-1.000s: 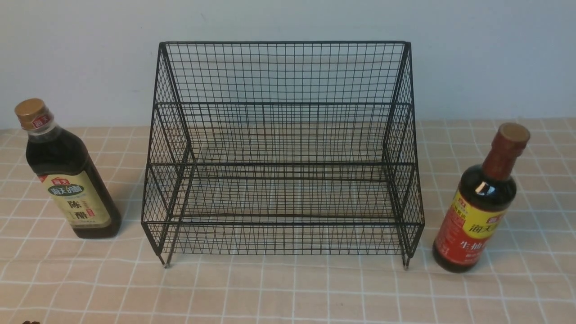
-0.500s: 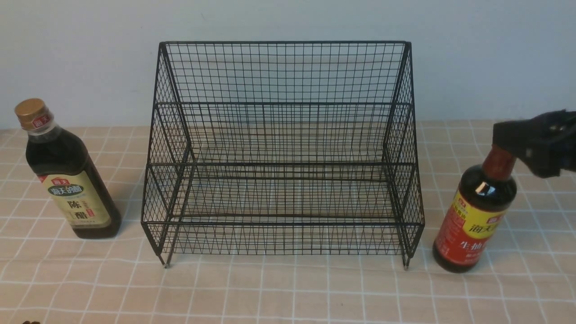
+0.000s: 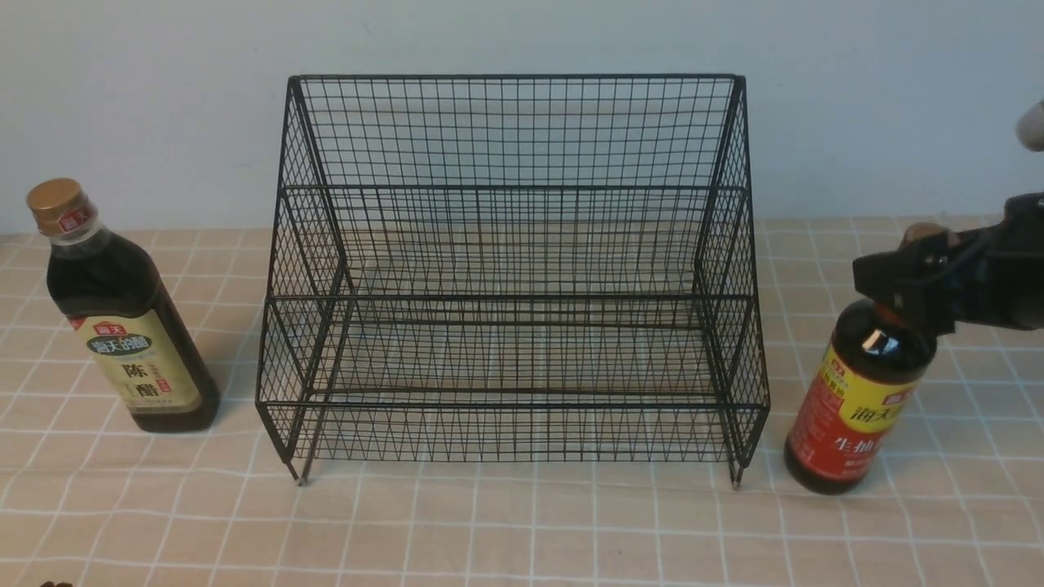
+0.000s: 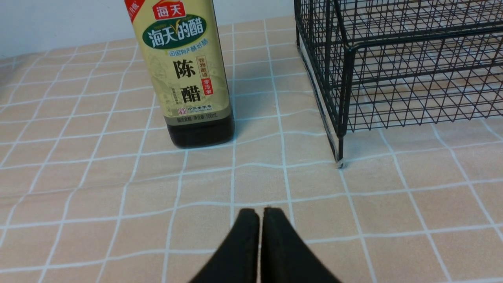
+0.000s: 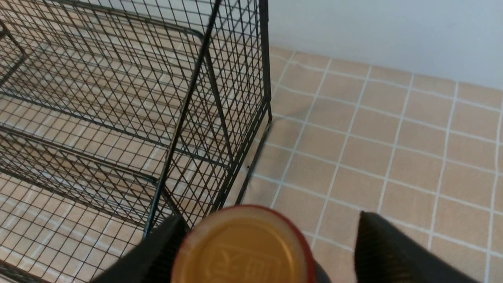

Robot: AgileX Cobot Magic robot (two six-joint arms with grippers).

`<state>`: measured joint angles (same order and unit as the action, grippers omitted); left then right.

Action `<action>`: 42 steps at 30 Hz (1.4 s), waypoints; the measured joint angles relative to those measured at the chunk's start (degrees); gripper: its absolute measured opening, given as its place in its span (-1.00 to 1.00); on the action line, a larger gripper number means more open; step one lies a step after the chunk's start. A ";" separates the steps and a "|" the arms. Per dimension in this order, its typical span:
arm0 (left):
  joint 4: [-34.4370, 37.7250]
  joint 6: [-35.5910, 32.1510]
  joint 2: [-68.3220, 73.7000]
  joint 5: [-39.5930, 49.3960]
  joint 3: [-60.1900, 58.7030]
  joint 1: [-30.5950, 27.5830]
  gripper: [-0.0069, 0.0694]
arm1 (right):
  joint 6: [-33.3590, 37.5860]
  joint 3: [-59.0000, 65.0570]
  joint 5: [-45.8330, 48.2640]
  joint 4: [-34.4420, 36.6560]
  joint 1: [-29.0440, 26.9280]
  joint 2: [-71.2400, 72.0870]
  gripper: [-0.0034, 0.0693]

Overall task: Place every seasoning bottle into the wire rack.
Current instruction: Use the right arm to grab the condiment bottle closest to it, then use the right arm to put the condiment bottle back on the shelf

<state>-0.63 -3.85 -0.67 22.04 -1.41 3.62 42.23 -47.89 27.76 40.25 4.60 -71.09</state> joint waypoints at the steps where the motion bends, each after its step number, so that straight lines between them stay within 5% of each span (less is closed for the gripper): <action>1: 0.00 0.00 0.00 0.00 0.00 0.00 -0.84 | 0.00 0.00 -0.06 0.17 0.00 -0.10 0.27; 3: 0.00 0.00 0.00 0.00 0.00 0.00 -0.84 | 0.60 0.00 -0.46 0.51 0.06 -0.16 -0.18; 12: 0.00 0.00 0.00 0.00 0.00 0.00 -0.84 | 1.02 -1.00 1.45 0.71 0.08 1.21 -0.15; 24: 0.00 0.00 0.00 0.00 0.00 0.00 -0.84 | 1.72 -22.53 12.80 2.44 0.08 6.84 -0.15; 42: 0.00 0.00 0.00 0.00 0.00 0.00 -0.84 | 10.62 -31.68 13.76 26.18 1.13 -5.52 -0.15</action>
<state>-0.63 -3.85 -0.67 22.04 -1.41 3.62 52.85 -79.57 41.52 66.43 5.73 -76.60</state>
